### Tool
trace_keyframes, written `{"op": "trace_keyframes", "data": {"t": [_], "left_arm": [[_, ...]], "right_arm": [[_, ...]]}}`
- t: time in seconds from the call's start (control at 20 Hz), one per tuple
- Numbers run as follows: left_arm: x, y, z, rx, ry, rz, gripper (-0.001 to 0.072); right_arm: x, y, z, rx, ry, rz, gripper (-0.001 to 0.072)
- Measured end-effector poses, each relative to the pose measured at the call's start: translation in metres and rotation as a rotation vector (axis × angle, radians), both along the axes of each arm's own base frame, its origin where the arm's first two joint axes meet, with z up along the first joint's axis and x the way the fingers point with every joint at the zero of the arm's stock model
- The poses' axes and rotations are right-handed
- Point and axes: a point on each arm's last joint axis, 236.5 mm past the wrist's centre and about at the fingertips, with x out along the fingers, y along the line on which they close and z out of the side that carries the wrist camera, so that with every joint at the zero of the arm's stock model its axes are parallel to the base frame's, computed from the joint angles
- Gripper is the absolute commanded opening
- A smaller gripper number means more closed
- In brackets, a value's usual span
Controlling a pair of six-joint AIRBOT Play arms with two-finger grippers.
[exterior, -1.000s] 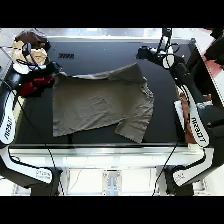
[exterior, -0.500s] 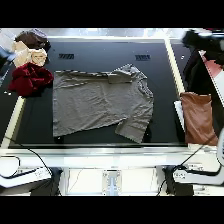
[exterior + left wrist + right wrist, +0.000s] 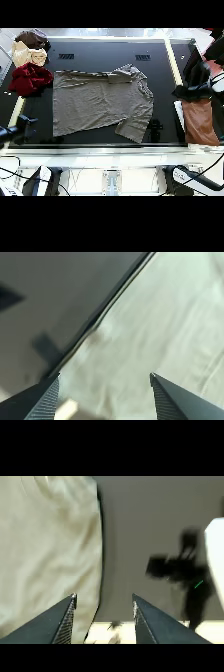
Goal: Fold the shirts.
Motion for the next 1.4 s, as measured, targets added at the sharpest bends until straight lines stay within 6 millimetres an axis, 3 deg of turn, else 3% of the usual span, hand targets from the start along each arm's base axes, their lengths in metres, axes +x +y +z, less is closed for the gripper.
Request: {"op": "trace_keyframes", "data": {"t": [0.1, 0.25, 0.45, 0.6, 0.8, 0.85, 1.1, 1.15, 1.2, 1.3, 1.4], "left_arm": [[-0.017, -0.020, -0.020, -0.067, 0.051, 0.000, 0.0600], [-0.029, -0.035, -0.035, -0.123, 0.090, 0.003, 0.0600], [-0.037, -0.048, -0.056, -0.227, 0.158, -0.008, 0.0600], [-0.029, -0.052, -0.066, -0.294, 0.153, -0.001, 0.0598], [-0.018, -0.055, -0.075, -0.338, 0.142, 0.018, 0.0523], [-0.016, -0.055, -0.077, -0.337, 0.142, 0.017, 0.0462], [-0.006, -0.060, -0.082, -0.324, 0.131, 0.008, 0.0459], [-0.004, -0.063, -0.083, -0.330, 0.134, 0.002, 0.0397], [-0.004, -0.066, -0.085, -0.334, 0.142, -0.007, 0.0250], [-0.004, -0.069, -0.090, -0.332, 0.156, -0.017, 0.0051], [-0.003, -0.072, -0.091, -0.345, 0.158, -0.019, 0.0010]], "right_arm": [[-0.008, 0.012, -0.033, 0.117, 0.067, 0.013, 0.0390], [-0.009, 0.022, -0.053, 0.335, 0.090, 0.006, 0.0392], [-0.007, 0.003, -0.055, 0.483, 0.055, -0.048, 0.0391], [-0.012, -0.005, -0.053, 0.531, 0.049, -0.054, 0.0391], [-0.017, -0.004, -0.049, 0.570, 0.049, -0.037, 0.0390], [-0.018, -0.003, -0.048, 0.578, 0.047, -0.035, 0.0390], [-0.017, 0.003, -0.038, 0.628, 0.032, -0.026, 0.0390], [-0.017, 0.005, -0.036, 0.638, 0.030, -0.023, 0.0390], [-0.018, 0.006, -0.035, 0.643, 0.033, -0.017, 0.0390], [-0.017, 0.007, -0.031, 0.646, 0.023, -0.013, 0.0390], [-0.017, 0.008, -0.026, 0.644, 0.010, -0.008, 0.0390]]}}
